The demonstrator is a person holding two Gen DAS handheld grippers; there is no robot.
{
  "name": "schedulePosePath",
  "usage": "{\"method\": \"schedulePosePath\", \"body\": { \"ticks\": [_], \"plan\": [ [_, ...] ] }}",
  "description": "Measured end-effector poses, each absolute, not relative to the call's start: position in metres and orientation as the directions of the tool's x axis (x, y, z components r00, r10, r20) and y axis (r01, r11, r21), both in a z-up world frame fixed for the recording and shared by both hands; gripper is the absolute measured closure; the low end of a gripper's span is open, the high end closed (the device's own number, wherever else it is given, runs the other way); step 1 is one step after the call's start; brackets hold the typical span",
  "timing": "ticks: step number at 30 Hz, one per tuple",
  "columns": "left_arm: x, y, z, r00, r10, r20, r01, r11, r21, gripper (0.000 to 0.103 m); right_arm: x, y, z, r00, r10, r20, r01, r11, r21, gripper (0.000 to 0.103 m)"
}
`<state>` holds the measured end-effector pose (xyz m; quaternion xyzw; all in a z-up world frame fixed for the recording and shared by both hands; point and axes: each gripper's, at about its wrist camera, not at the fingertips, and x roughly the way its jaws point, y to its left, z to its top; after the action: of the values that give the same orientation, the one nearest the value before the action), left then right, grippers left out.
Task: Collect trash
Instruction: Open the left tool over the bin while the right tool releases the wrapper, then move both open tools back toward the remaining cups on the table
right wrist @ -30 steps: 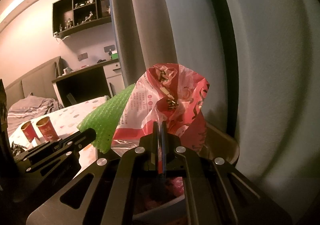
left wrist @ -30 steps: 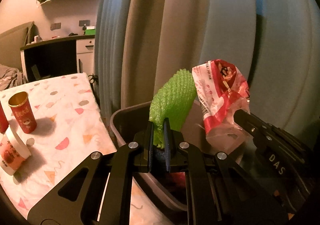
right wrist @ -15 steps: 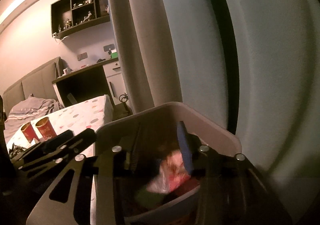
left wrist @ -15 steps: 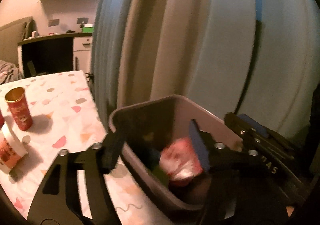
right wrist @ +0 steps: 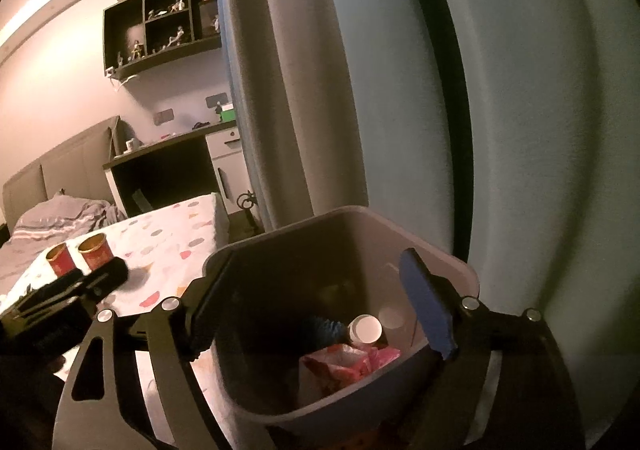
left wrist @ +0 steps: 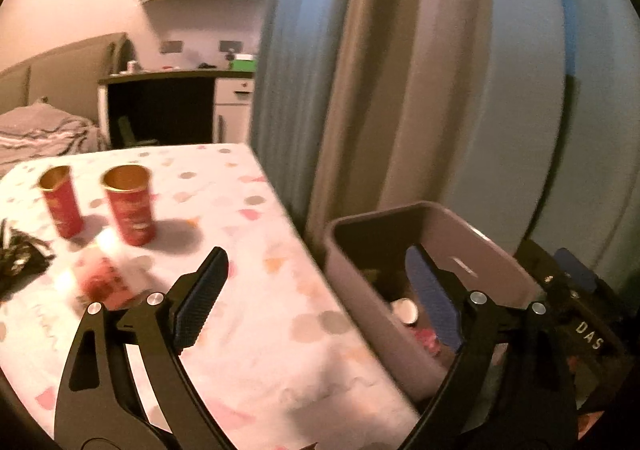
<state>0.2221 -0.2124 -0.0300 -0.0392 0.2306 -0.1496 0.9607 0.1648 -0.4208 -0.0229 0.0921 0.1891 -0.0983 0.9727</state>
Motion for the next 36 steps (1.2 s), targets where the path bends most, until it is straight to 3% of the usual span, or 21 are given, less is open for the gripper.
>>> {"method": "schedulePosePath", "body": {
  "ticks": [23,36],
  "plan": [
    [0.171,-0.07,-0.027,0.918,-0.023,-0.396,-0.025,0.993,-0.117,0.014,0.153,-0.317,-0.018,0.918,-0.042,-0.393,0.105,0.984,0.142,0.022],
    [0.154,0.02,-0.025,0.916,0.137,-0.377,-0.205,0.967,-0.148,0.014,0.174,-0.225,-0.025,0.895,0.091,-0.436,-0.041,0.992,0.121,0.022]
  ]
}}
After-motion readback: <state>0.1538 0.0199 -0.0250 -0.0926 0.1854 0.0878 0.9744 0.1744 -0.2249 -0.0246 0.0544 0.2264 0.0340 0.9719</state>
